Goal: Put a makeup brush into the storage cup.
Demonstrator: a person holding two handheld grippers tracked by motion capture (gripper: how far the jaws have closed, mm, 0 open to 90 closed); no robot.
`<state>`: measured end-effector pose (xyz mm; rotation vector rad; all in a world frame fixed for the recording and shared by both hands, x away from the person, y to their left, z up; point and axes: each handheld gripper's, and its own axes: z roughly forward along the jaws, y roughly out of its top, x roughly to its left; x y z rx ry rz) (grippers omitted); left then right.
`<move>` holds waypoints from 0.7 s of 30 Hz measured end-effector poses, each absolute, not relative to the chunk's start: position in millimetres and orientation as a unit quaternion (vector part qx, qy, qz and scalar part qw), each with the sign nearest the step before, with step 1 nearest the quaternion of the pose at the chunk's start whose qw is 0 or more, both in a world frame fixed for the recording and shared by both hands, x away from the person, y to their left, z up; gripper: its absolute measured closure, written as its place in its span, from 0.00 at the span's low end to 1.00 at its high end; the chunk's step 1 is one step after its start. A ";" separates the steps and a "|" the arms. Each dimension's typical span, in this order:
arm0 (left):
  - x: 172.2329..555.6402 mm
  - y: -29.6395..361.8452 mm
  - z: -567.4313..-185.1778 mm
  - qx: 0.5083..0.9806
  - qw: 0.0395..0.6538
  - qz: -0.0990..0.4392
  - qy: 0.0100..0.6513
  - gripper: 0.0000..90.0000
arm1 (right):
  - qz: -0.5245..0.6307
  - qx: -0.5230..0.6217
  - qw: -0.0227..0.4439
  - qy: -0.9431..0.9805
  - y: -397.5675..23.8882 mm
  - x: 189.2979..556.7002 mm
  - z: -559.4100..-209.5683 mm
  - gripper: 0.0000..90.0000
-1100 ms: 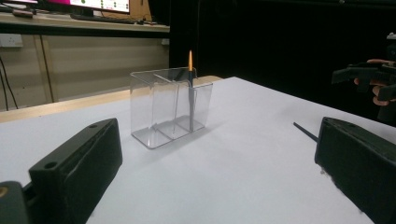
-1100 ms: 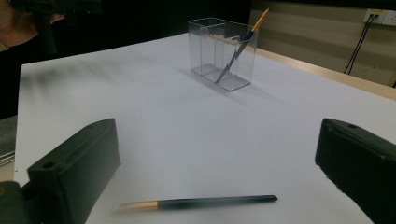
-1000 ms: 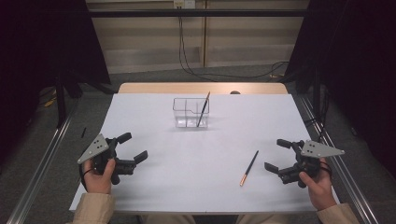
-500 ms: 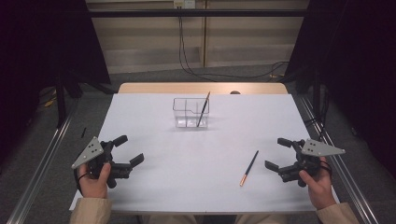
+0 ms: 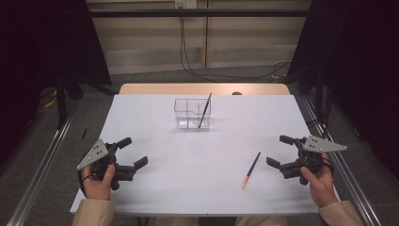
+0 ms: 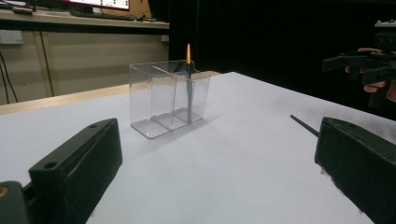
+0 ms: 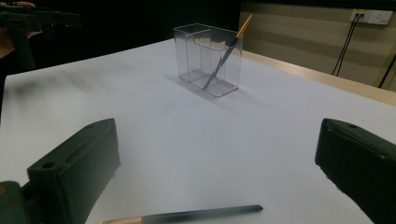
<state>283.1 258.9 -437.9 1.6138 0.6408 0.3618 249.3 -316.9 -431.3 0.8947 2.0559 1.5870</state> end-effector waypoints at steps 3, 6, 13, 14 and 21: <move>283.1 259.9 -436.8 0.701 0.635 0.160 0.281 0.01 | 0.565 0.316 0.196 0.737 -314.7 253.5 -429.6 0.00; 283.1 260.9 -437.2 0.701 0.635 0.159 0.284 0.01 | 0.563 0.319 0.192 0.738 -313.8 257.7 -430.3 0.00; 283.8 261.1 -436.8 0.699 0.637 0.161 0.283 0.01 | 0.561 0.330 0.188 0.735 -316.0 266.7 -430.4 0.00; 284.2 261.2 -437.2 0.699 0.636 0.160 0.284 0.01 | 0.561 0.331 0.187 0.735 -316.0 267.6 -430.5 0.00; 284.8 260.7 -436.0 0.701 0.636 0.162 0.280 0.01 | 0.565 0.330 0.186 0.733 -313.3 273.1 -429.7 0.00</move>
